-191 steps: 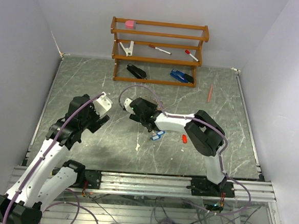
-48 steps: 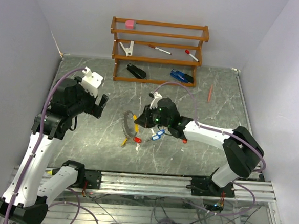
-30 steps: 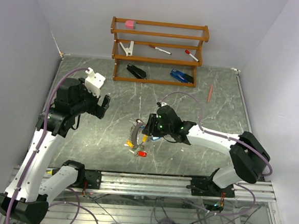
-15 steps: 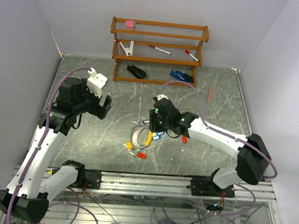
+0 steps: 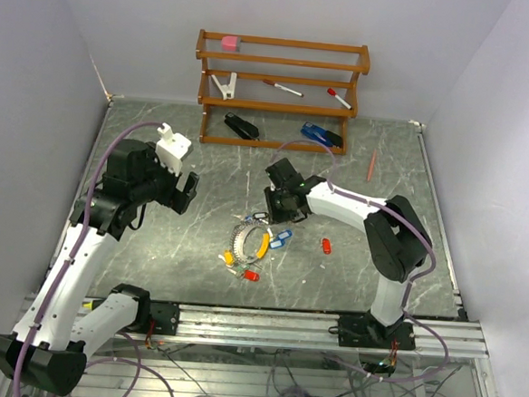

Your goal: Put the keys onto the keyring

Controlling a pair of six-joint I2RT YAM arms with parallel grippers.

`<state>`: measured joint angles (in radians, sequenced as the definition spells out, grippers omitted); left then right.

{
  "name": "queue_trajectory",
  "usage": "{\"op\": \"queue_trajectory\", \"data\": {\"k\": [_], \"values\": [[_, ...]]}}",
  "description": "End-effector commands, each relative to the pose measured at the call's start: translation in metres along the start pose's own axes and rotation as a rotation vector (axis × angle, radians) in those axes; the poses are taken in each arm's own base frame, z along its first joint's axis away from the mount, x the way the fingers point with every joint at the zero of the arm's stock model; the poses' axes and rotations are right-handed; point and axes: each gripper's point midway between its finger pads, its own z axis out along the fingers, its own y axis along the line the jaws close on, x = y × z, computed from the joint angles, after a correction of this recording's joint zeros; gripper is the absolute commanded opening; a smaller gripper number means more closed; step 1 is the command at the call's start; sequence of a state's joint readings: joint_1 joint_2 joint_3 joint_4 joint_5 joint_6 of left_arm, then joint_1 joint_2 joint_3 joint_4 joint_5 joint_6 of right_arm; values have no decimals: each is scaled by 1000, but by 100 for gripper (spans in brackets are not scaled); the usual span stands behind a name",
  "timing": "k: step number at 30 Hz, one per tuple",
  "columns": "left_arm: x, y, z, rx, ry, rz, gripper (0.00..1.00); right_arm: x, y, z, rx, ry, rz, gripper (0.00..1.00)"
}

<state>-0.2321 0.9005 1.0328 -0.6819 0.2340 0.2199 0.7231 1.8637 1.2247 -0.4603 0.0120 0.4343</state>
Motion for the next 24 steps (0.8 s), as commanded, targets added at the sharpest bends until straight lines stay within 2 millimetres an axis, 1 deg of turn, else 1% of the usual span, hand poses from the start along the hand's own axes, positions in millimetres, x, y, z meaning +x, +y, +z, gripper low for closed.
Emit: {"op": "queue_trajectory", "data": {"k": [1,4,7,10,13,24], "values": [[-3,-3,1,23,-15,-5,99,-16,21,-6,-57,-9,40,24],[-4,-3,2,22,-16,-4,99,-20,21,-8,-47,-17,63,25],[-4,-3,1,26,-19,-3,99,-19,24,-8,-58,-10,81,26],[-3,-4,1,27,-22,-2,99,-14,28,-3,-78,17,95,26],[-4,-3,0,24,-25,1,99,-11,28,4,-76,33,106,27],[-5,-3,-2,19,-29,6,99,-17,29,14,-71,23,126,27]]}}
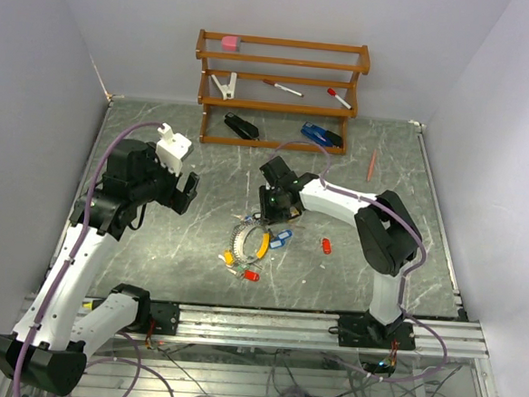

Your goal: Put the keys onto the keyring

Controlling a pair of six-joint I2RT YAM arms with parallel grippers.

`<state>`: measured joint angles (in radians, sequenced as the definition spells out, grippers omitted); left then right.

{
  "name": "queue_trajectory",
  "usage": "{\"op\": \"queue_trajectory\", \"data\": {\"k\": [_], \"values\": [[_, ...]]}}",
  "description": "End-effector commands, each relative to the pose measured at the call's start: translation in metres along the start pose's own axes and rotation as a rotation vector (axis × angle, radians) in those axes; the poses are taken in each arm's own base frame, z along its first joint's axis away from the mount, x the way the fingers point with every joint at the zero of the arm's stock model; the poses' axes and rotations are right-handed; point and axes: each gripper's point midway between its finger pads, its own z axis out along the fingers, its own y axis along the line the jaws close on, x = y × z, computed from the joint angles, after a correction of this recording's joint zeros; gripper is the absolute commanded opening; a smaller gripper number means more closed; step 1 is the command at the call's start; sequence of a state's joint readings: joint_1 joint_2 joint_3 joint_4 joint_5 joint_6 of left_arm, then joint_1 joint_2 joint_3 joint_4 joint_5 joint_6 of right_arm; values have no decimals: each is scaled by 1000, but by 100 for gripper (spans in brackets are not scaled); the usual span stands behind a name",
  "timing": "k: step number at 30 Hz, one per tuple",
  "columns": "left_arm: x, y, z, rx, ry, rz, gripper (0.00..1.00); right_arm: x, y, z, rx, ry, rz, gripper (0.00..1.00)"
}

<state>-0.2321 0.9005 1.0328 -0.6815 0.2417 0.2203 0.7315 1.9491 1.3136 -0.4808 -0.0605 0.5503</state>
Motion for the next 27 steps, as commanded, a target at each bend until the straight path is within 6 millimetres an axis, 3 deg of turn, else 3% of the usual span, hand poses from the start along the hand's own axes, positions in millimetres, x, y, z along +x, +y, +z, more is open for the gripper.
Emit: {"op": "queue_trajectory", "data": {"k": [1,6,12,23,27], "values": [[-5,-2,-2,13,-26,6,99,-13,6,0,-13,-31,18,27],[-6,-2,-2,18,-27,7,99,-18,7,6,-14,-29,22,26],[-6,-2,-2,19,-25,8,99,-19,6,9,-8,-20,21,14],[-6,-3,-1,25,-28,7,99,-14,5,6,-12,0,25,15],[-6,-4,-1,28,-29,6,99,-12,4,6,-13,3,22,7]]}}
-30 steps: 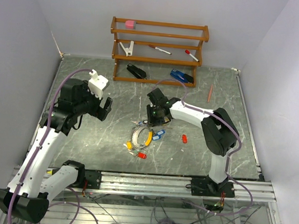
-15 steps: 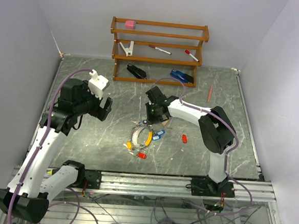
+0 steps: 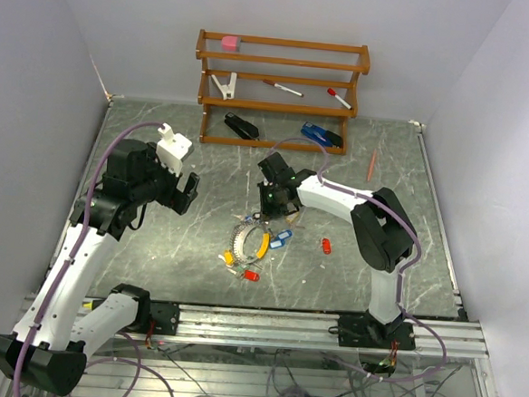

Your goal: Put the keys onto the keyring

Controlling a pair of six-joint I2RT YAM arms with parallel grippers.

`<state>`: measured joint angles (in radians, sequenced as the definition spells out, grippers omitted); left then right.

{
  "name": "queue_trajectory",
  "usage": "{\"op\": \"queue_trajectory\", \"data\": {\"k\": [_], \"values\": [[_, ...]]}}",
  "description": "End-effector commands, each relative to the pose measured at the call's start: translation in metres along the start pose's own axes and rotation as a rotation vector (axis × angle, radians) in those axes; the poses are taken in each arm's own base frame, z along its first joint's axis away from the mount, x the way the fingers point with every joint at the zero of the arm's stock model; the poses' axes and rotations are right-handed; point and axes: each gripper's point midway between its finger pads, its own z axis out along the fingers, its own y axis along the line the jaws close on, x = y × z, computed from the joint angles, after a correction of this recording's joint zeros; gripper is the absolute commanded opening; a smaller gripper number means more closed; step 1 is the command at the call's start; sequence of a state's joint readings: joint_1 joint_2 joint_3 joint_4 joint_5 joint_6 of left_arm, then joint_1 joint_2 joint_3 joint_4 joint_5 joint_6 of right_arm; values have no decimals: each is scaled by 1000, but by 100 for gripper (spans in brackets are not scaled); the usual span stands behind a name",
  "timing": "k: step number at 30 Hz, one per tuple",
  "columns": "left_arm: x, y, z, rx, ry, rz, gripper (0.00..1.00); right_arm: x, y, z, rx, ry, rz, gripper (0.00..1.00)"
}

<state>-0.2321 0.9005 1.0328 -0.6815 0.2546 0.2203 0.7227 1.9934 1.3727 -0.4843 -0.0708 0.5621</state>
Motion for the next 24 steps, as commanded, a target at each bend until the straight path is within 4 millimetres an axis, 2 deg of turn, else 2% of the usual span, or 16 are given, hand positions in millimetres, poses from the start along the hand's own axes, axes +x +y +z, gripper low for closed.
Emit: {"op": "queue_trajectory", "data": {"k": [1,3,7,11,15,20,24], "values": [[-6,-2,-1,17,-26,6,99,1,-1,0,-3,9,1,4],[-6,-3,-1,25,-26,7,99,0,-1,-1,-3,5,-12,0],[-8,-7,-1,49,-28,7,99,-6,0,-7,-9,-17,-45,0],[-17,-15,-6,94,-48,8,99,-23,15,-29,-75,-75,-120,0],[-39,-25,-14,163,-78,16,99,-46,34,-75,-141,-161,-219,0],[-73,-37,-21,260,-130,-14,99,-67,63,-144,-255,-273,-338,0],[-89,-51,-19,359,-164,-66,99,-83,84,-202,-314,-368,-382,0]]}}
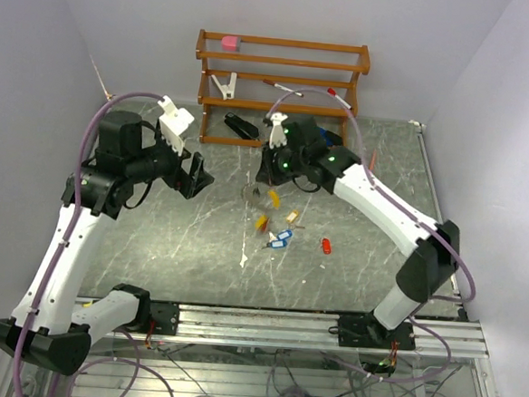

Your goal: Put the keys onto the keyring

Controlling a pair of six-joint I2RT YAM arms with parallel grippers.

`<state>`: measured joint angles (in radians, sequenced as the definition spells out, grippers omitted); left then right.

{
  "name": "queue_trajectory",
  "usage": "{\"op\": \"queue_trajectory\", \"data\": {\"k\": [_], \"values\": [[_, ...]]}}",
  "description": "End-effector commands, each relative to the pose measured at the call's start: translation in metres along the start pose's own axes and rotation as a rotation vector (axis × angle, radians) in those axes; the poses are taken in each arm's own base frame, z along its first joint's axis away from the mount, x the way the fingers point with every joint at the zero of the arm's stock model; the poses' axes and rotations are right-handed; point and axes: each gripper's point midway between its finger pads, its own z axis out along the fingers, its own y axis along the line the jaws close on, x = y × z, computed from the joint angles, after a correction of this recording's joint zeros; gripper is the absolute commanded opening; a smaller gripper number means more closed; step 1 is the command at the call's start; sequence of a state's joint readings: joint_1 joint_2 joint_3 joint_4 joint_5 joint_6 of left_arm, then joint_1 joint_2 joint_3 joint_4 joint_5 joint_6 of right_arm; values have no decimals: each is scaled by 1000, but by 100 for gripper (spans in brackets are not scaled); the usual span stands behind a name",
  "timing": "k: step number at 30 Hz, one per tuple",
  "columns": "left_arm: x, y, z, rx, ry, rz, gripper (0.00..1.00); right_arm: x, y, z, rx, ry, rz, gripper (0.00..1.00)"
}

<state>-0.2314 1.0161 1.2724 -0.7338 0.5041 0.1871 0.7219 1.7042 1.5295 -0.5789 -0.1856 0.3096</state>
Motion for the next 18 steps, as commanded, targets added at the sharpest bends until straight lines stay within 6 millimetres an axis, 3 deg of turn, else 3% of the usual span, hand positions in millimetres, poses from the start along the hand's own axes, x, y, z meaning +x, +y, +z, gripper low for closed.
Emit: {"op": "queue_trajectory", "data": {"k": [1,4,8,18], "values": [[-20,-22,4,143,-57,-72,99,-44,33,-56,-86,-116,-100,0],[-26,-24,7,160,-95,-74,99,-71,55,-87,-147,-199,-136,0],[-44,-29,8,192,-205,-72,99,-86,81,-109,-214,-240,-180,0],[-58,-45,12,318,-231,-131,99,-82,105,-109,-259,-235,-203,0]]}}
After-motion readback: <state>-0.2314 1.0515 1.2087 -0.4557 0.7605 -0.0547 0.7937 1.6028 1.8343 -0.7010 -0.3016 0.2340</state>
